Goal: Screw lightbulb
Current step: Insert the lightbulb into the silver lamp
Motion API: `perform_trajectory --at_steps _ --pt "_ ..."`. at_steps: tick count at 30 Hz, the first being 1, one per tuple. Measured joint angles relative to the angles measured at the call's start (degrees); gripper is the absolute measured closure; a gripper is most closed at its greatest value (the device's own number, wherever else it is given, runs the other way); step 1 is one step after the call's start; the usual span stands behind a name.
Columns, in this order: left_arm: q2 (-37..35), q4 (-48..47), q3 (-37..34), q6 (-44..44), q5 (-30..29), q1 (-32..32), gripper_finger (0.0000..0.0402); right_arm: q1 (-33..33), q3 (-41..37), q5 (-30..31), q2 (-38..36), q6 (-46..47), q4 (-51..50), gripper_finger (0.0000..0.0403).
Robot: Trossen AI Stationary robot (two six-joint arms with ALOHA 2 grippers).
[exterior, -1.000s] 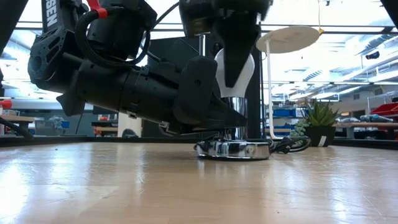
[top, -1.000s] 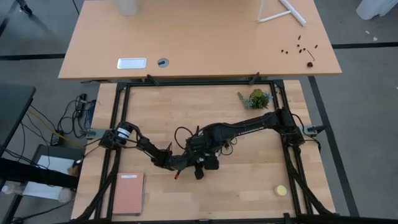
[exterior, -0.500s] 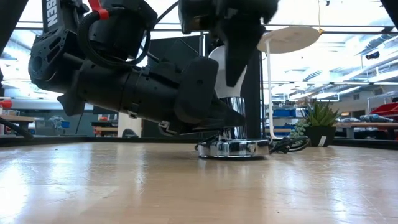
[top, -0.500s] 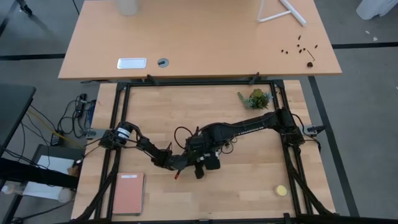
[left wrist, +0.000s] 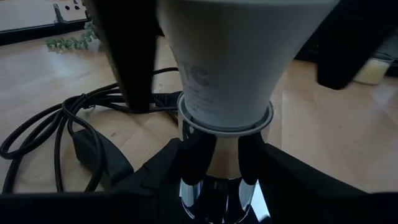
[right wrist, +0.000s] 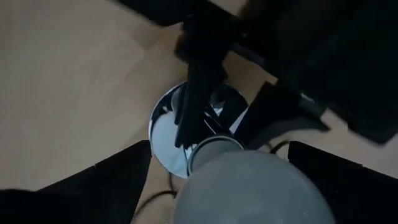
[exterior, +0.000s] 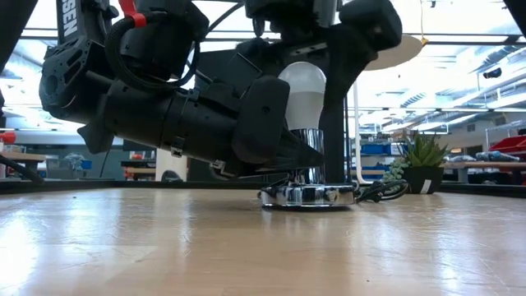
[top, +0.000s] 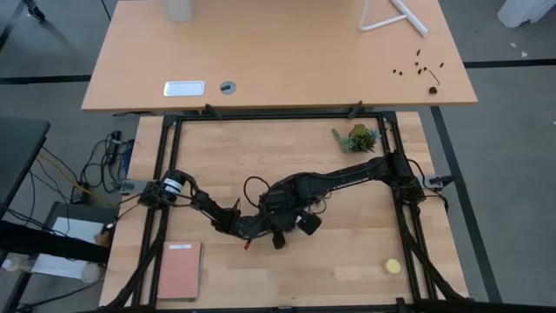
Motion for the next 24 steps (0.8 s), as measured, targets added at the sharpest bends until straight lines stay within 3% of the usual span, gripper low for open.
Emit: perform_trajectory --at_steps 6,11,16,24 --pt "0.0 0.0 0.0 -0.1 0.1 0.0 0.0218 -0.1 0.0 0.4 0.0 -19.2 0.2 0.0021" --pt "0.0 0.1 -0.1 -0.5 0.0 -0.1 0.0218 -1.1 0.0 1.0 0.0 -26.8 0.5 0.0021" --pt "0.0 0.1 -0.1 -0.7 0.1 0.0 0.0218 -2.4 0.0 -0.2 0.0 -28.9 1.4 0.0027" --pt "0.0 -0.3 0.0 -0.5 0.0 0.0 0.0218 -2.3 0.0 -3.0 0.8 -24.9 0.4 0.0030"
